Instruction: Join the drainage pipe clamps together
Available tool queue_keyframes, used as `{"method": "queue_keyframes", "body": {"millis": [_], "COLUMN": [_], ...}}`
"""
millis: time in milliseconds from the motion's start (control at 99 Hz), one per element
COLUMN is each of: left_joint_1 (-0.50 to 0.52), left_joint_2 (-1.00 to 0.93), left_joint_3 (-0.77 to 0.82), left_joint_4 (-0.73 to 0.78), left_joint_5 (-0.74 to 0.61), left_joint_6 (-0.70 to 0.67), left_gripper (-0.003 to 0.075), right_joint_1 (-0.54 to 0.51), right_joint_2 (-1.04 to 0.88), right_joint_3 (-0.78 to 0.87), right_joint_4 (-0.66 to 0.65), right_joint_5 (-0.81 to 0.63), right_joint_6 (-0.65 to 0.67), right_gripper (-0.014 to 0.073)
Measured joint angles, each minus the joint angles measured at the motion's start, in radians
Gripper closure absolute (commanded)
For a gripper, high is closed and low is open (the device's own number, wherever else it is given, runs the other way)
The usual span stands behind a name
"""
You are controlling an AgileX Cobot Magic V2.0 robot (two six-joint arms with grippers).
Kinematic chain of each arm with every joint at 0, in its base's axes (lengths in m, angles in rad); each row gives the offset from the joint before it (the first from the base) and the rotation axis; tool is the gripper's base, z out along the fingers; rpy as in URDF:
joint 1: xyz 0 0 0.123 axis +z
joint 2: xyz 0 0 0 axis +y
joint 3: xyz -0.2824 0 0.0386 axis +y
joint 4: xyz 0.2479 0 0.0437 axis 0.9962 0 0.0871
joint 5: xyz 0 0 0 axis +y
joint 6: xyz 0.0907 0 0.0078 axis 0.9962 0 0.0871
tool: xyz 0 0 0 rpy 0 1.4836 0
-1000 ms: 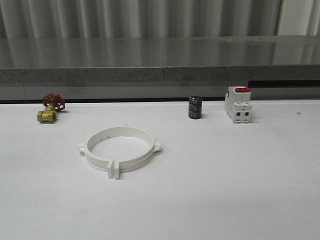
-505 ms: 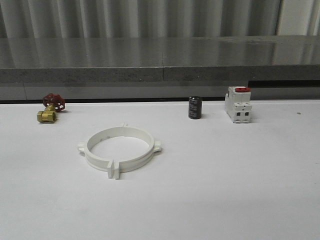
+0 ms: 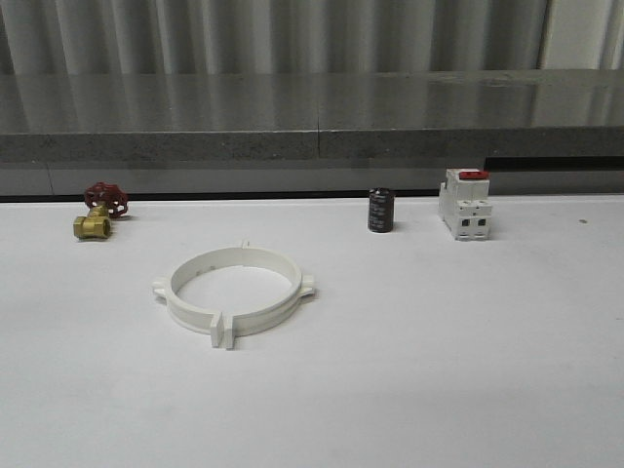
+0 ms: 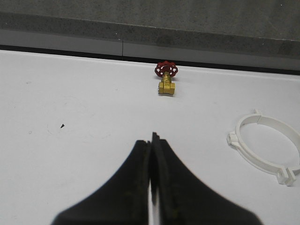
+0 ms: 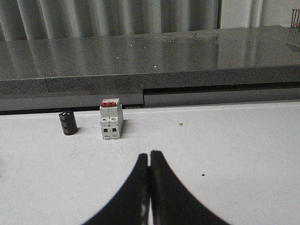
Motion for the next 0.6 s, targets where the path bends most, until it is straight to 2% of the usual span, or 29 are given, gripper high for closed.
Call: {"method": "queue_keyframes", "body": {"millis": [182, 404, 596], "left_joint_1": [0.0, 0.001, 0.002], "left_joint_2": [-0.05, -0.15, -0.253], "left_joint_3": [0.022, 0.147, 0.264], "left_joint_4": [-0.012, -0.121, -0.139], "left_joint_5": [-0.073, -0.251, -0.279], "left_joint_6": [0.007, 0.147, 0.163], "left_gripper": [0.0741, 0.0741, 0.0741], "right_joint_1": [0.0, 0.0, 0.0], "right_joint_2": [0.0, 0.0, 0.0], "right_joint_3": [0.0, 0.0, 0.0], "right_joint_4": [0.0, 0.0, 0.0], "right_joint_5": [0.0, 0.0, 0.0], "right_joint_6": [0.0, 0.0, 0.0], "right_gripper": [0.0661, 0.0661, 0.0661]}}
